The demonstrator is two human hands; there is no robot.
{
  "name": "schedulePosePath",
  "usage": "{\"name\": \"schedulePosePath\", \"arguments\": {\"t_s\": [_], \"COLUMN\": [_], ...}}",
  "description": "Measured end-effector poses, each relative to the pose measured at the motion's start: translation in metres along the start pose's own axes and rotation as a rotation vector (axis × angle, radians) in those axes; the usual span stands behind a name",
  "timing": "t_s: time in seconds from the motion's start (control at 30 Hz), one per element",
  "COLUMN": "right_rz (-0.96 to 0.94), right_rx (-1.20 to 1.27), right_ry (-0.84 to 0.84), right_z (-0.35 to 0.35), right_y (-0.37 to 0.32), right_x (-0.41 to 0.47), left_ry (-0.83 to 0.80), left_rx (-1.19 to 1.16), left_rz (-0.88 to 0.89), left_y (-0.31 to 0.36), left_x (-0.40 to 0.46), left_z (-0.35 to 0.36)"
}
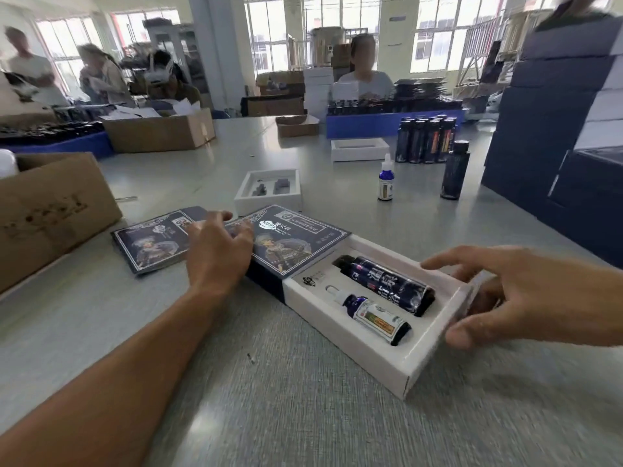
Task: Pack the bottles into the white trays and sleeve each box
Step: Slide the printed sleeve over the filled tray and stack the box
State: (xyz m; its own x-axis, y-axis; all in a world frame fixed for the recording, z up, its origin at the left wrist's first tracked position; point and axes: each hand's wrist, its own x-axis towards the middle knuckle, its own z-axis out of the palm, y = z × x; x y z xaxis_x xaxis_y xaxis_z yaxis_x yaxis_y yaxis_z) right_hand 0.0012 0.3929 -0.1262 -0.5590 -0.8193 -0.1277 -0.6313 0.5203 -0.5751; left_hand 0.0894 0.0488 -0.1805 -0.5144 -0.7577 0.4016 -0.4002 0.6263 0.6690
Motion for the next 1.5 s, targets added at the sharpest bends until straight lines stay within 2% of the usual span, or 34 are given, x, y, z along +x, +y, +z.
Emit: {"name": "schedulePosePath", "arguments": {"t_s": [0.13, 0.23, 0.37, 0.6, 0.97, 1.3, 1.5], "right_rz": [-0.080, -0.126, -0.120, -0.066, -0.033, -0.060, -0.115], "right_rx": [0.145, 0.120, 0.068, 0.071, 0.084, -0.066, -0.158], "right_ry": [-0.071, -0.092, -0.130, -0.142, -0.143, -0.065, 0.051], "right_z": [0.005, 0.017, 0.024, 0.027, 0.026, 0.030, 0.040], "right_y": [0.001, -0.001, -0.009, -0.017, -0.023, -0.029, -0.028], "right_x": [0.004, 0.009, 0.009, 0.007, 0.006, 0.002, 0.007], "left_ry": [-0.030, -0.107, -0.156, -0.362, -0.414, -0.433, -0.435], "left_rx": [-0.048, -0.123, -0.101, -0.156, -0.189, -0.205, -0.198], "left_rz": [0.004, 0.022, 0.055, 0.111, 0.111, 0.082, 0.079], "left_y": [0.004, 0.007, 0.007, 0.009, 0.008, 0.009, 0.007], "left_x": [-0.002, -0.005, -0.005, -0.004, 0.001, 0.001, 0.002], "left_z": [0.004, 0.008, 0.006, 0.008, 0.013, 0.015, 0.017]}}
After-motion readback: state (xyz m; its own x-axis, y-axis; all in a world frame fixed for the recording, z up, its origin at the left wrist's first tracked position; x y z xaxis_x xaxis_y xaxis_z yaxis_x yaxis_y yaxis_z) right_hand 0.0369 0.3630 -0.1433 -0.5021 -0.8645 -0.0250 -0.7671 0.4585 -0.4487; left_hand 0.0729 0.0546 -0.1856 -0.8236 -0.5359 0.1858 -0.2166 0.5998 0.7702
